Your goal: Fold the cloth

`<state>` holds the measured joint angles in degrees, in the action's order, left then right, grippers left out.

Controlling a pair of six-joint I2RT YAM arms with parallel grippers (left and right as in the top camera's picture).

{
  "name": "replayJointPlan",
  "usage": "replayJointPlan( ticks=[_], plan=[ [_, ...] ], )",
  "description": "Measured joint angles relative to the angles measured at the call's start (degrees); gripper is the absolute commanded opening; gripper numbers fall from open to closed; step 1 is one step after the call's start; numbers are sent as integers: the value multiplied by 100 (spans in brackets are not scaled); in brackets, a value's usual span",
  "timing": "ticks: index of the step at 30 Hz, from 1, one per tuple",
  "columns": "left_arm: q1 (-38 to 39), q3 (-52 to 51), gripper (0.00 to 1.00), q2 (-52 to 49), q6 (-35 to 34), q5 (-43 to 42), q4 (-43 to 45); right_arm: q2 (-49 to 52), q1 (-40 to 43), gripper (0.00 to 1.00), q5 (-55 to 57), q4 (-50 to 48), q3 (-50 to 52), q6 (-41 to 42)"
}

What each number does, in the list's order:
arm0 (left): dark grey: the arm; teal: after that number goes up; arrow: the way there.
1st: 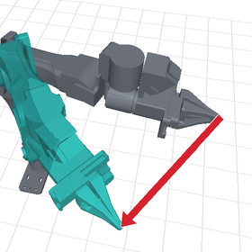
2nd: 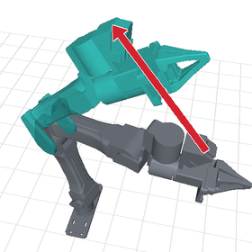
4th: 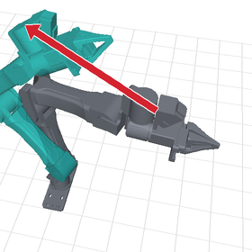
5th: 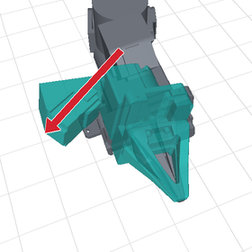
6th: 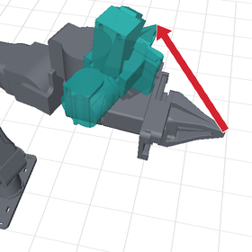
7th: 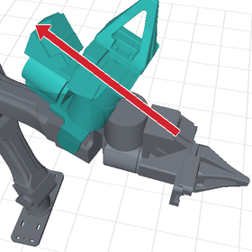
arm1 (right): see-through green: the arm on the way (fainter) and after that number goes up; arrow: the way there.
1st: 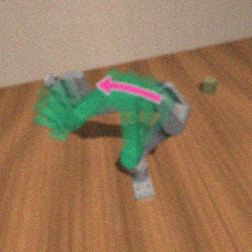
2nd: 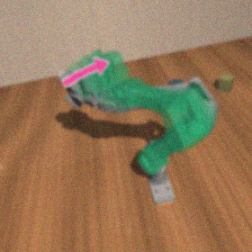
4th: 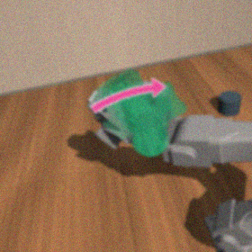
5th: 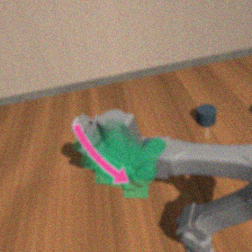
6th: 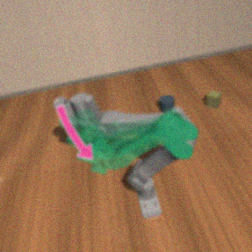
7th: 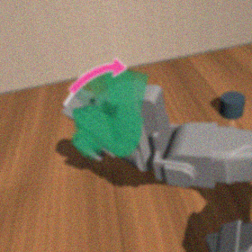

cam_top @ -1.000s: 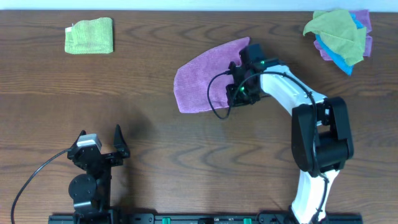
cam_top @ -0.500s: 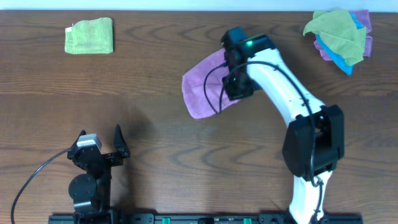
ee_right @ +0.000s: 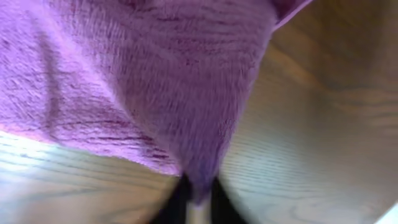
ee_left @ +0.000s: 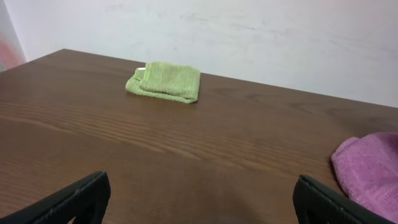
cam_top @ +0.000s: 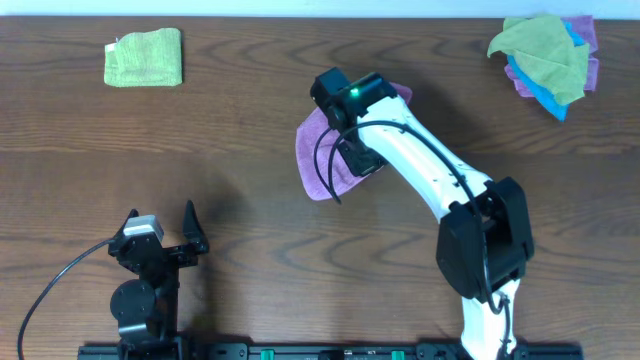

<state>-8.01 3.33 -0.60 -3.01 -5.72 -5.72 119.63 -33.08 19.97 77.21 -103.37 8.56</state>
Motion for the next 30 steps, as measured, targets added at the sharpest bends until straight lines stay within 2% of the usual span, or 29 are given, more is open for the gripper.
replayJointPlan(
  ticks=[1,3,7,8,12,17,22,30],
  plan=[
    [0,0,95,0,0,0,0,0,-11,32,68,17,0,-2],
    [0,0,96,0,0,0,0,0,-22,64,221,22,0,4],
    [0,0,95,0,0,0,0,0,0,64,505,-35,0,-4],
    [0,0,95,0,0,0,0,0,26,63,549,-103,0,-4],
    [0,0,95,0,0,0,0,0,302,46,573,-461,0,-31],
    [0,0,95,0,0,0,0,0,1027,2,-26,-1224,0,-184],
    [0,0,95,0,0,0,0,24,1644,1,-706,-1952,0,-323],
    [0,0,95,0,0,0,0,525,1602,2,-1458,-2503,-7,-474]
  ],
)
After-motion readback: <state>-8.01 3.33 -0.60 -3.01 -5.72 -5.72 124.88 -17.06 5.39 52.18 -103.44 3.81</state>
